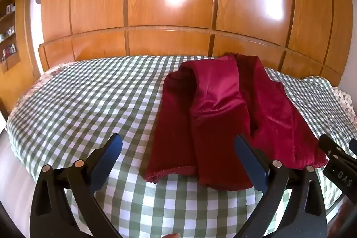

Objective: Fold small clothes

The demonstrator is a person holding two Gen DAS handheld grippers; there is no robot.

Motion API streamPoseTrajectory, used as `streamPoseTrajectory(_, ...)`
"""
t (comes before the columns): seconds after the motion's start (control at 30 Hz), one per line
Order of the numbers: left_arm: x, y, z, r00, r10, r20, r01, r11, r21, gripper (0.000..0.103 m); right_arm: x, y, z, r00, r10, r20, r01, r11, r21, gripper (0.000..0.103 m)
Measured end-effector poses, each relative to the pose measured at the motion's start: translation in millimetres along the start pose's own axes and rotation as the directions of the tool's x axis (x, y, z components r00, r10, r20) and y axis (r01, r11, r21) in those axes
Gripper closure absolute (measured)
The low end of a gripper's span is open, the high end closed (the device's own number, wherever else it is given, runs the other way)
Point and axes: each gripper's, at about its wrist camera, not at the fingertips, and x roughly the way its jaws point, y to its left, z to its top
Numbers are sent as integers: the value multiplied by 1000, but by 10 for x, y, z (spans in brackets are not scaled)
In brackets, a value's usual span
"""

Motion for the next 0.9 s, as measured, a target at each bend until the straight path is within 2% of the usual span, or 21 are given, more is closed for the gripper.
streamPoseTrajectory(0.23,32,78,23,1000,-13,-14,13,1000,-8,4,20,7,-10,1000,-3,-6,3,1000,-4,2)
streamPoseTrajectory(0.4,4,-29,2,1000,2,-10,-2,1000,11,4,31,-10,-25,1000,-5,-9,5,1000,-9,2)
streamPoseTrajectory(0.9,28,-16,-27,1000,3,-7,-3,1000,19,4,62,22,-42,1000,-7,-25,7,1000,-22,2)
